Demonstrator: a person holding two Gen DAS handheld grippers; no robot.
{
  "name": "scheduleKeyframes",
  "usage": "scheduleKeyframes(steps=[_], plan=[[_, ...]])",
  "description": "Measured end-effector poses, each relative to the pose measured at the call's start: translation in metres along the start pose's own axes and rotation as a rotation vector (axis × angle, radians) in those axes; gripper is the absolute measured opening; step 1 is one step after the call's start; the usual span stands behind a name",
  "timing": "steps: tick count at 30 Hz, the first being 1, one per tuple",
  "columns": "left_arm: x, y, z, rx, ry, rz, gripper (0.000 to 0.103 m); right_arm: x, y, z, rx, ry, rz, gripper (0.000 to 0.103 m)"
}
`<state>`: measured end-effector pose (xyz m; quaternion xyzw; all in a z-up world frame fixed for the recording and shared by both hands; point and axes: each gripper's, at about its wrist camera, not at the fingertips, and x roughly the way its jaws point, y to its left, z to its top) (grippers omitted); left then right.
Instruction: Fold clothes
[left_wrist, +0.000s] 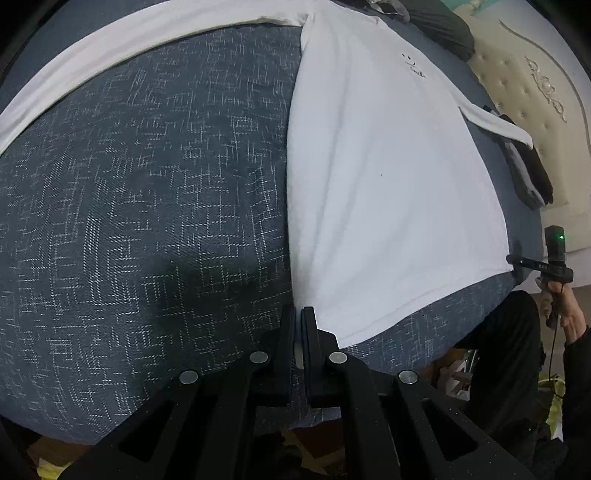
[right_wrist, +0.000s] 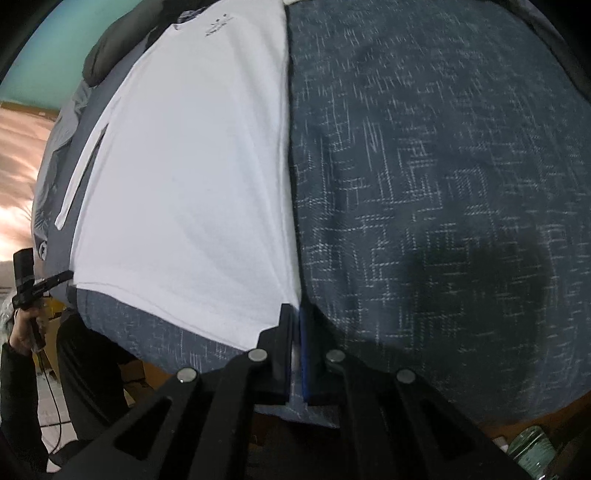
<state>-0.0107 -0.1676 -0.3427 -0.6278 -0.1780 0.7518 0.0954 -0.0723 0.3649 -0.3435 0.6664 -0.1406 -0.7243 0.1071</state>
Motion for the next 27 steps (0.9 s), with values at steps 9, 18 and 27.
scheduleKeyframes(steps=[9,18,27], plan=[[-0.010,0.019,0.004,-0.067,-0.022,-0.021,0.027,-0.023,0.000,0.009,0.023,0.033,0.000,0.034],[-0.066,0.079,0.015,-0.177,-0.176,0.033,0.036,-0.068,0.004,0.023,0.005,-0.112,-0.044,0.034],[-0.123,0.186,0.045,-0.380,-0.387,0.144,0.049,-0.078,0.044,0.049,-0.032,-0.192,-0.027,0.034]])
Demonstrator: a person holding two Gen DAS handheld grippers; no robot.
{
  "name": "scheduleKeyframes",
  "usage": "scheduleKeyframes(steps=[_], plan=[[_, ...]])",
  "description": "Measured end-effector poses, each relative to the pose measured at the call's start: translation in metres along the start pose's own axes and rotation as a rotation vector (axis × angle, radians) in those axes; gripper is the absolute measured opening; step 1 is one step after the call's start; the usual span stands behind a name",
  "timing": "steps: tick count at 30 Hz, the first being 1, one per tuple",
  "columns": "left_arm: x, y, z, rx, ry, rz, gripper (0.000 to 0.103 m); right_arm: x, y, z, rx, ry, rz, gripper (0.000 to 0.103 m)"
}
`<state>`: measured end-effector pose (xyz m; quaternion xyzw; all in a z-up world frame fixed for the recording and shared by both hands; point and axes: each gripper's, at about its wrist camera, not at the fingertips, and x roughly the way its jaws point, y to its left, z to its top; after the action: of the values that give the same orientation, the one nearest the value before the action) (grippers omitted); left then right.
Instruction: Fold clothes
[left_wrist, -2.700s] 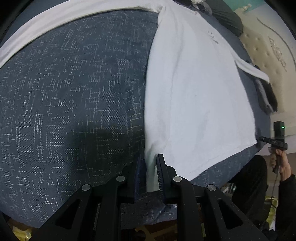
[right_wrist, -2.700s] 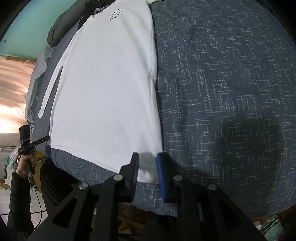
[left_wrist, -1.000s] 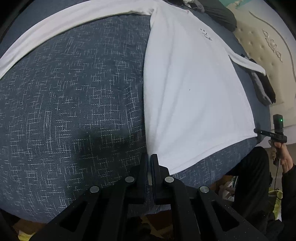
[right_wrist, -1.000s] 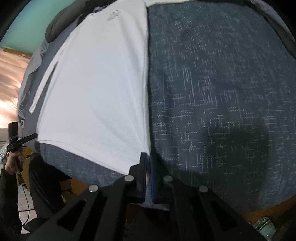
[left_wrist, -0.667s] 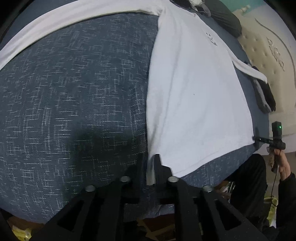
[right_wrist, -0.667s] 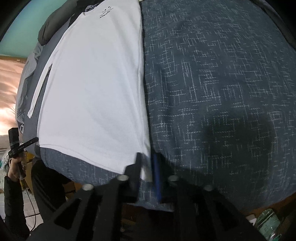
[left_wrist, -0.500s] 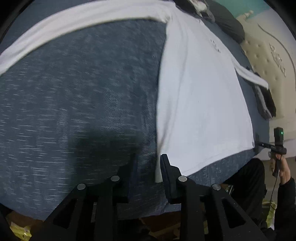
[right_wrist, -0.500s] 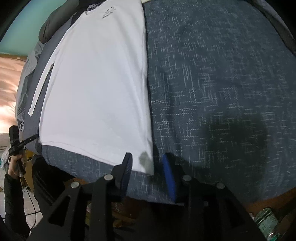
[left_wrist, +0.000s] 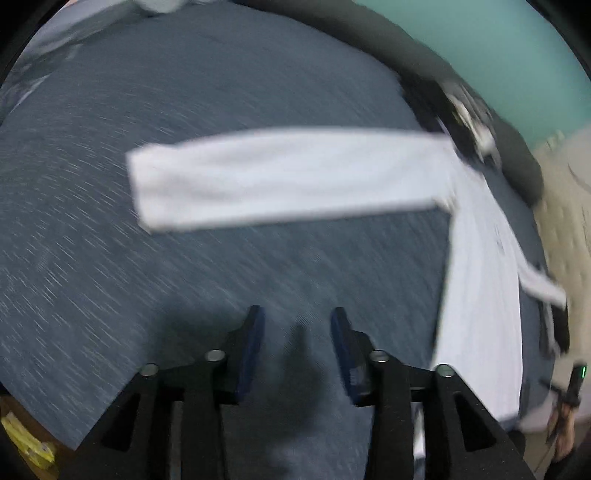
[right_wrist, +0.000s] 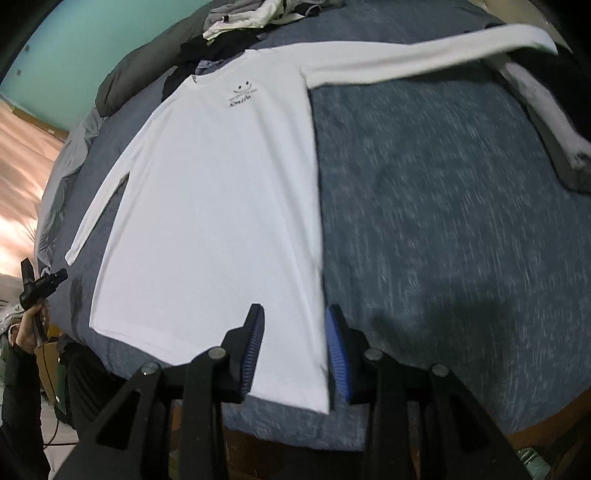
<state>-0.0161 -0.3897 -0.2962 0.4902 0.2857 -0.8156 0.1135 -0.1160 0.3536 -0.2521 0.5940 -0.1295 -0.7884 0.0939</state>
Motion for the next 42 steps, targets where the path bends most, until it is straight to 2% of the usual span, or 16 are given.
scheduleKeyframes(steps=[5,10,18,20,22,23,24,32,35,42], plan=[[0.003,0.045,0.045,-0.081,-0.070,0.057,0.050,0.012,0.018,0.016,-0.023,0.007,-0.032,0.034],[0.018,0.083,0.081,-0.162,-0.113,0.081,0.053,0.030,0.031,0.022,-0.026,0.030,-0.049,0.034],[0.038,0.118,0.104,-0.237,-0.125,0.063,0.052,0.054,0.054,0.039,-0.047,0.061,-0.050,0.034],[0.039,0.117,0.107,-0.222,-0.134,0.054,0.050,0.057,0.060,0.041,-0.051,0.059,-0.042,0.034],[0.040,0.115,0.110,-0.206,-0.143,0.046,0.032,0.061,0.065,0.042,-0.058,0.064,-0.035,0.034],[0.041,0.114,0.111,-0.199,-0.148,0.041,0.015,0.063,0.067,0.043,-0.062,0.067,-0.032,0.034],[0.040,0.113,0.113,-0.189,-0.150,0.044,0.008,0.064,0.069,0.043,-0.066,0.070,-0.030,0.034],[0.005,0.113,0.139,-0.124,-0.254,0.135,0.004,0.068,0.073,0.041,-0.071,0.077,-0.021,0.034],[0.000,0.117,0.154,-0.111,-0.266,0.184,0.001,0.068,0.071,0.040,-0.063,0.078,-0.024,0.034],[0.014,0.128,0.170,-0.114,-0.241,0.187,0.001,0.072,0.069,0.040,-0.036,0.081,-0.019,0.034]])
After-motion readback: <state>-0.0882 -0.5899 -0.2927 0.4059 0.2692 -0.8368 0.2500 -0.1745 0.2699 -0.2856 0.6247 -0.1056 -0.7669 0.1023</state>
